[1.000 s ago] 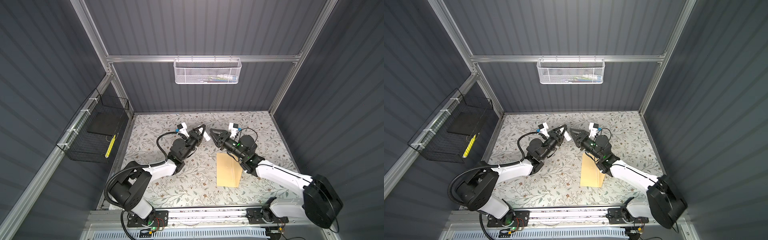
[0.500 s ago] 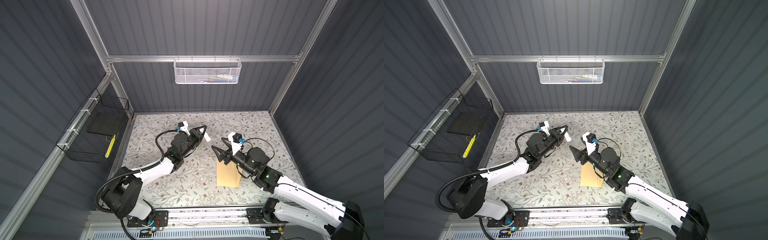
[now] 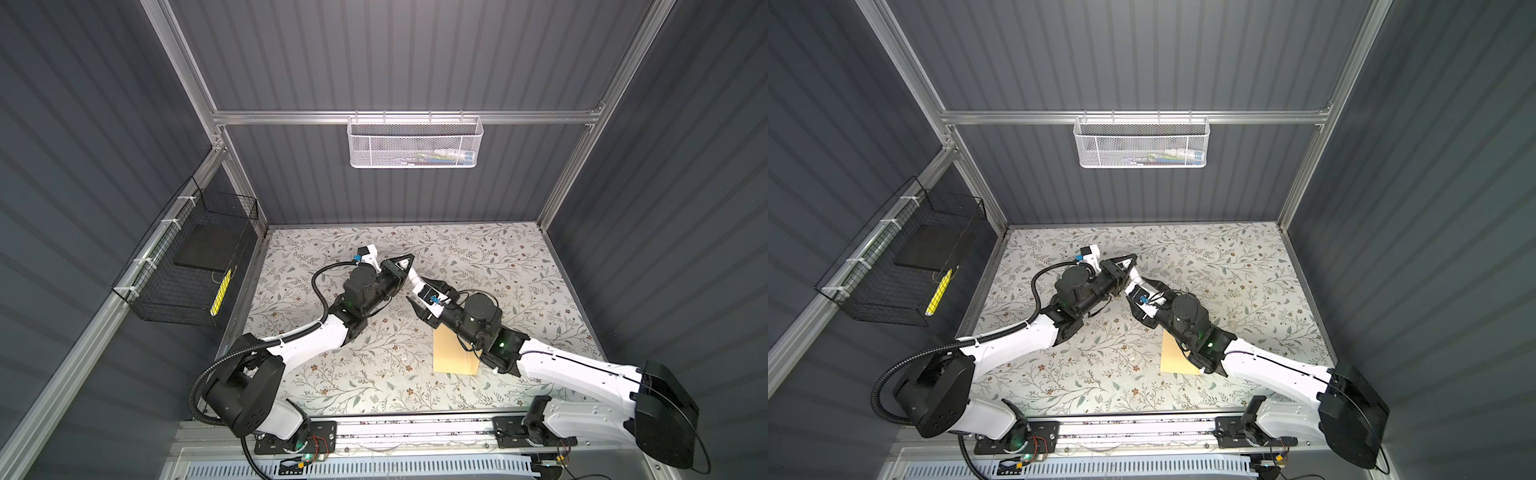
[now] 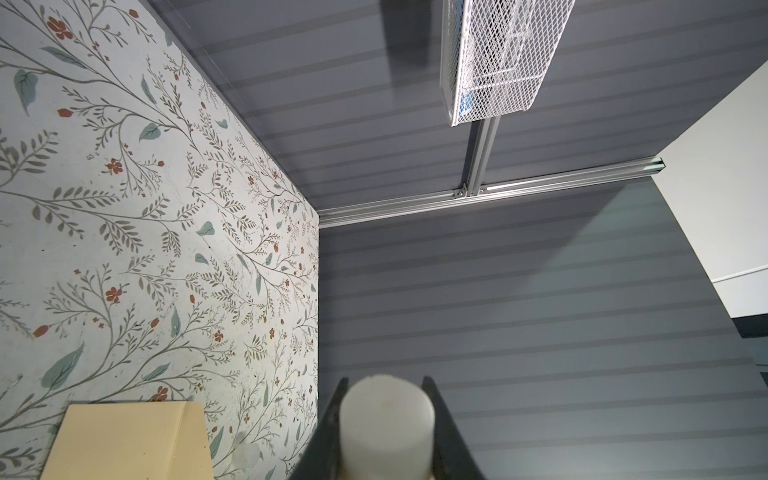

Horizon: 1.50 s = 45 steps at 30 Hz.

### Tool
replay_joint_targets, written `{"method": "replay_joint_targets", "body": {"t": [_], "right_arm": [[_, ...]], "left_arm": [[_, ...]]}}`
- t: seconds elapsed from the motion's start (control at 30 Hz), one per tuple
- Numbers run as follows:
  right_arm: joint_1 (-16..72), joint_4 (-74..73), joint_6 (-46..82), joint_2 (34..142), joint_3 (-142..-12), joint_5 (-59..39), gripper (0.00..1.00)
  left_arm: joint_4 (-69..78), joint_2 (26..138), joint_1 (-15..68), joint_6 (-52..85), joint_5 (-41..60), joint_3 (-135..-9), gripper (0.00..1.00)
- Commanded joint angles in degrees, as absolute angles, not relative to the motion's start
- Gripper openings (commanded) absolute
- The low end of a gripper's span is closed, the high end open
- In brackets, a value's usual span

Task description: Place the letter into the envelope and seal it

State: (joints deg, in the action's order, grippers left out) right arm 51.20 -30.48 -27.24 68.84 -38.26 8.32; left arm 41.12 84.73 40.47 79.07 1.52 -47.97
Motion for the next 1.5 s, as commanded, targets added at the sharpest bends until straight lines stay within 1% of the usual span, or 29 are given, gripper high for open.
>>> {"method": "replay_joint_targets", "body": {"t": [0.0, 0.17, 0.4, 0.47, 0.73, 0.87, 1.03, 1.23, 1.43, 1.47], "right_arm": [[51.6, -34.4, -29.3, 69.4, -40.5, 10.8, 0.56], [51.6, -34.7, -29.0, 69.7, -40.3, 12.1, 0.49], [51.6, -34.9, -28.8, 69.8, -39.6, 13.0, 0.45], [51.6, -34.9, -28.6, 69.9, -39.6, 13.2, 0.42], [51.6, -35.0, -27.7, 70.9, -39.7, 13.7, 0.41], [51.6, -34.9, -27.4, 71.3, -39.6, 14.2, 0.36], [51.5, -35.2, -26.9, 71.3, -39.7, 14.6, 0.26], [51.6, -35.1, -26.7, 71.9, -40.0, 14.7, 0.24], [51.6, -35.7, -26.3, 72.7, -40.2, 14.6, 0.26], [51.6, -35.8, -26.2, 72.8, -40.2, 14.7, 0.28]], "left_arm": [[41.3, 83.1, 40.5, 78.8, 2.2, -49.6, 0.00], [41.7, 83.2, 40.5, 78.8, 2.0, -49.3, 0.00], [42.5, 83.6, 40.5, 79.2, 2.1, -48.9, 0.00], [42.6, 83.6, 40.5, 79.2, 2.0, -48.9, 0.00], [42.8, 83.5, 40.5, 79.3, 2.0, -48.8, 0.00], [42.9, 83.5, 40.5, 79.3, 2.0, -48.8, 0.00], [43.2, 83.6, 40.5, 79.4, 2.2, -48.6, 0.00], [44.2, 83.9, 40.5, 79.7, 2.5, -48.5, 0.00], [45.7, 84.6, 40.5, 80.7, 2.7, -48.1, 0.00], [45.7, 84.6, 40.5, 80.8, 2.7, -48.1, 0.00]]}}
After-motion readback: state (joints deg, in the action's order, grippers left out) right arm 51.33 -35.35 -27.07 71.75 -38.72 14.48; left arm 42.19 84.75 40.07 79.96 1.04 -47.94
